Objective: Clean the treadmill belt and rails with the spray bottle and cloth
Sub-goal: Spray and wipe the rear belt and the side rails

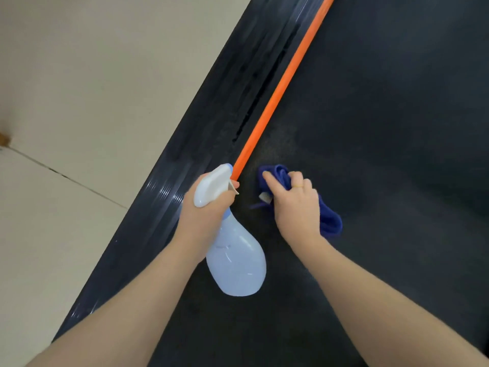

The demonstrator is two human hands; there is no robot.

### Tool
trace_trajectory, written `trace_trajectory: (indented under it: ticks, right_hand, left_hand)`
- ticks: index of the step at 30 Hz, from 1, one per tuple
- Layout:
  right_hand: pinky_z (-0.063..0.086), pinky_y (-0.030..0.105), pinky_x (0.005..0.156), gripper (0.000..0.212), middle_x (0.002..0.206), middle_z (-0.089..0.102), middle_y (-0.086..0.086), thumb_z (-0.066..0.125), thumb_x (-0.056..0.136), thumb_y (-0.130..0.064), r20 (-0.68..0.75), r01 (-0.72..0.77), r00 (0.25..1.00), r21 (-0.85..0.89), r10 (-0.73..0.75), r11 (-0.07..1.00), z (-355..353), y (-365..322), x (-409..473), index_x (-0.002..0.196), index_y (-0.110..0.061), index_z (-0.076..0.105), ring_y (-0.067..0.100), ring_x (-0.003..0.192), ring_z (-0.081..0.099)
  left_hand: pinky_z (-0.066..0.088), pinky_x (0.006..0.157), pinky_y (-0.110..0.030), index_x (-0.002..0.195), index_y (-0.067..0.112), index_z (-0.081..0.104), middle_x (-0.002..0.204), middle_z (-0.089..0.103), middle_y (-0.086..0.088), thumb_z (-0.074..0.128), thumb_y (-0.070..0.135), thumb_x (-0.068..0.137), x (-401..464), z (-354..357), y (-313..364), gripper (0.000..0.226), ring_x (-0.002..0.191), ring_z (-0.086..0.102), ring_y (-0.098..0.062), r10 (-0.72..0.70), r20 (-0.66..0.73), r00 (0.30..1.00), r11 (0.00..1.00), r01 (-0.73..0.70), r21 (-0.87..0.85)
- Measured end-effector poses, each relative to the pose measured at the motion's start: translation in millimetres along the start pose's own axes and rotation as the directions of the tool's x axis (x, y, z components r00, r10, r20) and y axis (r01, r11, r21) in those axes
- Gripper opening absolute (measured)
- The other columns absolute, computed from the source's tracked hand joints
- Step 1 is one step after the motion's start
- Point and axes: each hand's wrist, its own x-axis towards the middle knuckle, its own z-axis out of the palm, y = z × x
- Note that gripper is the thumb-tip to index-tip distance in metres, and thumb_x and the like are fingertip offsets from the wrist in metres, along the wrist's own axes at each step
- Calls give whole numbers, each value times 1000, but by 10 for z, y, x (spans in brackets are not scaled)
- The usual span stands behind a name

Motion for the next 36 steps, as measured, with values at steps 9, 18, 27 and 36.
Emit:
trace_trajectory:
  ticks: [9, 18, 27, 36]
  right_hand:
    - [36, 43, 73, 36, 113, 49, 22, 52, 93, -22, -64, -416, 909, -66, 412, 907, -297, 1037, 396, 128, -25, 54, 38, 90, 48]
    - [36, 38, 67, 42, 109, 53, 21, 63, 84, -14, 5, -275, 961, -34, 275, 961, -426, 1351, -142, 124, -26, 59, 37, 82, 51]
    - [44, 40, 78, 44, 118, 49, 14, 54, 92, -16, 128, -214, 973, 210, 190, 954, -504, 708, -370, 134, -25, 50, 33, 94, 48]
    - [43, 44, 78, 40, 125, 50, 13, 59, 87, -13, 62, -151, 988, 190, 142, 970, -247, 263, 379, 126, -18, 53, 34, 96, 49]
  left_hand:
    - [49, 75, -21, 99, 42, 54, 94, 58, 16, 65, 28, 80, 33, 383, 39, 25, 93, 58, -7, 108, 86, 990, 968, -124, 219]
    - [46, 69, -21, 95, 31, 56, 85, 58, 14, 60, 15, 88, -28, 804, 159, 18, 79, 56, -4, 116, 89, 989, 900, -143, 411]
    - [41, 65, -25, 95, 14, 54, 81, 51, 2, 55, 12, 89, -191, 523, 196, 6, 75, 50, -12, 45, -121, 992, 935, 1, 354]
    - [39, 58, -4, 103, 20, 59, 82, 57, 8, 63, 16, 85, 183, 464, 312, 18, 76, 55, -6, 149, 135, 980, 883, -193, 427]
